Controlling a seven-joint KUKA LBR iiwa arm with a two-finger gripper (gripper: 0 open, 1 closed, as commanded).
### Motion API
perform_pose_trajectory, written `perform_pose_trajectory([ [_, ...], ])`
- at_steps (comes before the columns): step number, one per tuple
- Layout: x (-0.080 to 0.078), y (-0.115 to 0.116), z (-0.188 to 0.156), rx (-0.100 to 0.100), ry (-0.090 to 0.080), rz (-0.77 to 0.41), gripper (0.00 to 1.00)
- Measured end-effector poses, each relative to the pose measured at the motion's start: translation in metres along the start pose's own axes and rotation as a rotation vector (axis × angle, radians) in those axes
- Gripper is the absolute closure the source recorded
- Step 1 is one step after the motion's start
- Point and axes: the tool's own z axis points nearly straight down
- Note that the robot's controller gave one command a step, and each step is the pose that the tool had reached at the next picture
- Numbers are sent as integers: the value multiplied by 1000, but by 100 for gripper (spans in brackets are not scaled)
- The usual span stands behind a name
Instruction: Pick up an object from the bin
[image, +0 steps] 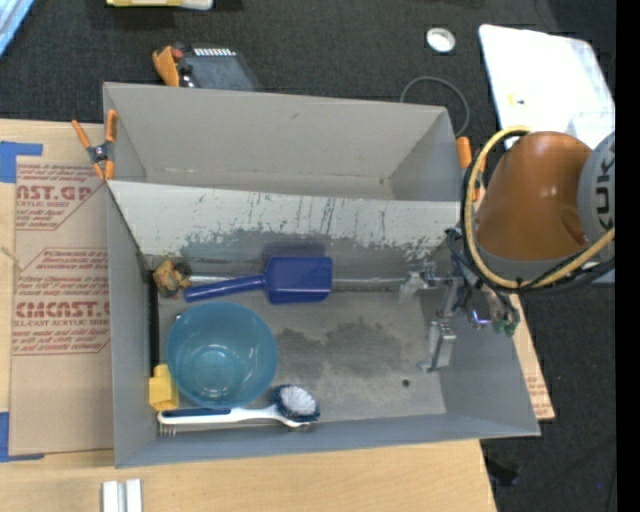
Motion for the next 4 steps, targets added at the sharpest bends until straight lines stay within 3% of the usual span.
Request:
perform_pose_trajectory([
  [1,-2,0,-3,1,-7,-1,0],
  [2,-22,1,17,1,-10,26,0],
  [3,-34,6,13,0,-12,75,0],
  [4,-20,59,52,0,-12,50,0],
])
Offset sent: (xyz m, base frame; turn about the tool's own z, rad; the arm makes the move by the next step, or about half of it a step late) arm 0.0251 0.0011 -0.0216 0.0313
